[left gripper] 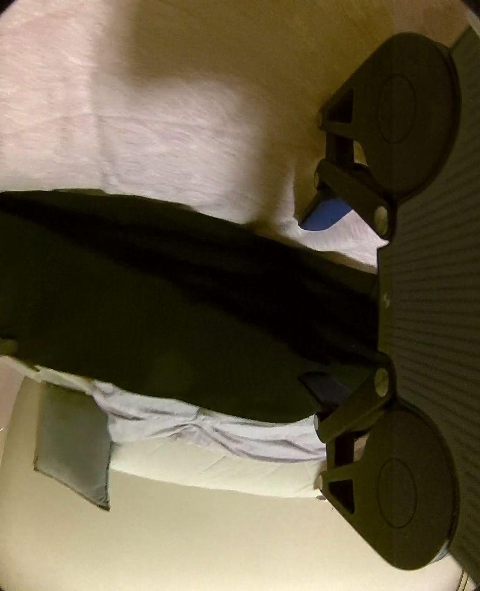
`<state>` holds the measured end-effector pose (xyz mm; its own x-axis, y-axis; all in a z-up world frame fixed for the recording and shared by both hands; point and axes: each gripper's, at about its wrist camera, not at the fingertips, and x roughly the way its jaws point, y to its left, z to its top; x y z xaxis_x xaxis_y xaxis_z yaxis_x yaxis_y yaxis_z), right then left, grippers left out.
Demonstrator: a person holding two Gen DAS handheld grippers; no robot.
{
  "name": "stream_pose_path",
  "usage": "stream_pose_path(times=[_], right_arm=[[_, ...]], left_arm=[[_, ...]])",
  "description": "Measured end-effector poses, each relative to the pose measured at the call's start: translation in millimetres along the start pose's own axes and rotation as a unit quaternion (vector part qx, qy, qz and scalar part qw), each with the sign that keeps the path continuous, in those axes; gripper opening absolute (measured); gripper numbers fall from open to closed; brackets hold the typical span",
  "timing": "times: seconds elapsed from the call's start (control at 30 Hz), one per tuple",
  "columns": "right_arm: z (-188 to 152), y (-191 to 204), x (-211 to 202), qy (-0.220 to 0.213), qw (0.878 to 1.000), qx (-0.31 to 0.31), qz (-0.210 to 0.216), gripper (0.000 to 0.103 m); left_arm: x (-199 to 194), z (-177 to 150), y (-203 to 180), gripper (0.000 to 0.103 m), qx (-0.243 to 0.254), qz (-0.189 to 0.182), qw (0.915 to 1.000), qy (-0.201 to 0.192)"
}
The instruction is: Fold clothes
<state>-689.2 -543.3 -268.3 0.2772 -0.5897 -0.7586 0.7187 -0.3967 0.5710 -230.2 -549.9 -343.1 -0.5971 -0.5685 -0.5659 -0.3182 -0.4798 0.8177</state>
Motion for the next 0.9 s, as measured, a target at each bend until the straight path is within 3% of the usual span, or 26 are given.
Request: stream_pose_path(times=[0.1,0.17,0.23,0.3,0.37,0.5,0.57,0.6,0.63,0.67,0.7,0.73,0.83,0.87,0.9], right_arm=[[-34,37,-17,-0.034,0.987,-0.135,-0.074,0.027],[-65,64,-17,-0.049,0.963,-0.242,-0.107,0.029],[-102,88,-5,-0.042,0.927,-0.352,-0.120,0.040],[-140,105,19,-0.026,0.874,-0.467,-0.130,0.045],[-173,116,48,-0.018,0.809,-0.572,-0.135,0.046],[-218,117,110,-0.006,0.658,-0.724,-0.208,0.046],[-233,112,137,0.000,0.584,-0.775,-0.241,0.053],[-237,109,144,-0.004,0.559,-0.792,-0.244,0.056],[-238,107,147,-0.005,0.546,-0.802,-0.244,0.058],[-238,107,148,-0.004,0.538,-0.807,-0.243,0.059],[-235,108,146,-0.001,0.540,-0.806,-0.243,0.060],[-228,113,141,0.003,0.560,-0.793,-0.240,0.061],[-210,129,123,0.011,0.637,-0.739,-0.220,0.071],[-209,132,121,0.015,0.650,-0.730,-0.212,0.073],[-212,132,123,0.018,0.648,-0.732,-0.208,0.075]], left_arm=[[10,-8,7,0.082,-0.013,-0.020,0.9997,0.001],[16,-9,10,0.082,-0.019,-0.032,0.9993,-0.003],[19,-10,14,0.083,-0.029,-0.043,0.9986,-0.003],[20,-11,20,0.083,-0.041,-0.053,0.9977,-0.003],[21,-12,24,0.084,-0.054,-0.059,0.9968,-0.002],[24,-13,31,0.084,-0.084,-0.069,0.9941,0.001],[24,-13,33,0.087,-0.101,-0.074,0.9921,0.004],[24,-14,34,0.088,-0.110,-0.077,0.9909,0.005],[25,-15,36,0.089,-0.119,-0.079,0.9898,0.007],[25,-15,36,0.091,-0.125,-0.080,0.9889,0.008],[25,-15,37,0.092,-0.130,-0.081,0.9882,0.008],[25,-14,37,0.093,-0.131,-0.080,0.9882,0.008],[24,-14,34,0.095,-0.134,-0.076,0.9879,0.009],[24,-14,33,0.095,-0.136,-0.075,0.9878,0.009],[23,-14,32,0.095,-0.137,-0.075,0.9877,0.009]])
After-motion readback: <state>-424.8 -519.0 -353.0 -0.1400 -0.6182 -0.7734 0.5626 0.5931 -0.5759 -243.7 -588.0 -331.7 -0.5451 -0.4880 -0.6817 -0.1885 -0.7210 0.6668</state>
